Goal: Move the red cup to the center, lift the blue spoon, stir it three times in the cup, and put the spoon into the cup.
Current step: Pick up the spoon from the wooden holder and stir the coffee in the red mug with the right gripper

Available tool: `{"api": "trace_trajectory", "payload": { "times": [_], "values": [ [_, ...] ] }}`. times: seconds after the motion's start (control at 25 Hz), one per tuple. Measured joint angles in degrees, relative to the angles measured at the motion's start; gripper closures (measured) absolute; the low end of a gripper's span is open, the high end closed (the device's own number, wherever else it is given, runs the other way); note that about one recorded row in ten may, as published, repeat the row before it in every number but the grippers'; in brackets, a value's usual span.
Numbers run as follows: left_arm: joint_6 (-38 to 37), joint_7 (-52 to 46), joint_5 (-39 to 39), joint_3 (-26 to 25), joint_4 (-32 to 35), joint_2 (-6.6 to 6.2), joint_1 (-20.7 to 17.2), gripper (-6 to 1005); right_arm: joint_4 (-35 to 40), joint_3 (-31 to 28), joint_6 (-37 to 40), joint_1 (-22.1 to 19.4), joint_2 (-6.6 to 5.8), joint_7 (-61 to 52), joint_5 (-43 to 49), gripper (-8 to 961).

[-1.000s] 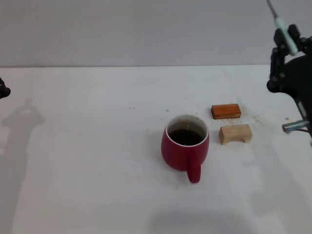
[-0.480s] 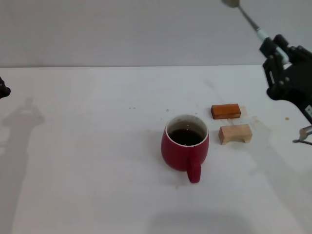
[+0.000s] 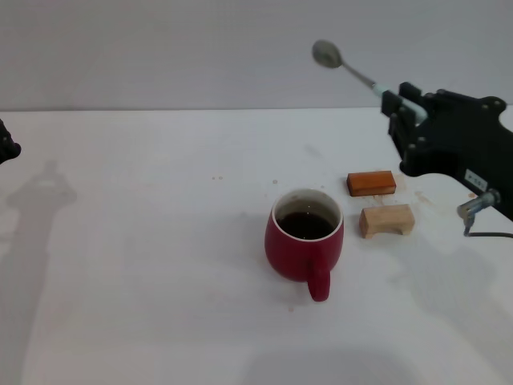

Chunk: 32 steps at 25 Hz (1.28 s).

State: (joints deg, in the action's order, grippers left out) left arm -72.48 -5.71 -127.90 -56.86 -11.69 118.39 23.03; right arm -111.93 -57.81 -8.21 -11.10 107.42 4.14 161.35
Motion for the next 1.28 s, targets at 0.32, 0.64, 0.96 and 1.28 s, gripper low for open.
{"api": "trace_trajectory", "payload": {
  "times": [0.32, 0.64, 0.96, 1.28],
  "values": [
    [-0.01, 0.0, 0.12, -0.23, 0.28, 0.09, 0.42, 942, -4.85, -4.5, -21.8, 4.81, 4.09, 5.05, -0.47, 819],
    [0.06, 0.0, 0.35, -0.27, 0.39, 0.02, 0.85, 941, -4.54, -10.08, -36.72, 10.49, 9.88, 11.67, -1.68, 819],
    [0.83, 0.0, 0.38, -0.78, 0.45, 0.0, 1.67, 940, -4.25, -14.5, -47.81, 17.89, 11.3, 14.71, -6.03, 819],
    [1.82, 0.68, 0.37, -0.91, 0.44, -0.05, 2.41, 940, -4.28, -17.94, -58.5, 24.69, 11.28, 14.49, -6.27, 819]
  ]
}}
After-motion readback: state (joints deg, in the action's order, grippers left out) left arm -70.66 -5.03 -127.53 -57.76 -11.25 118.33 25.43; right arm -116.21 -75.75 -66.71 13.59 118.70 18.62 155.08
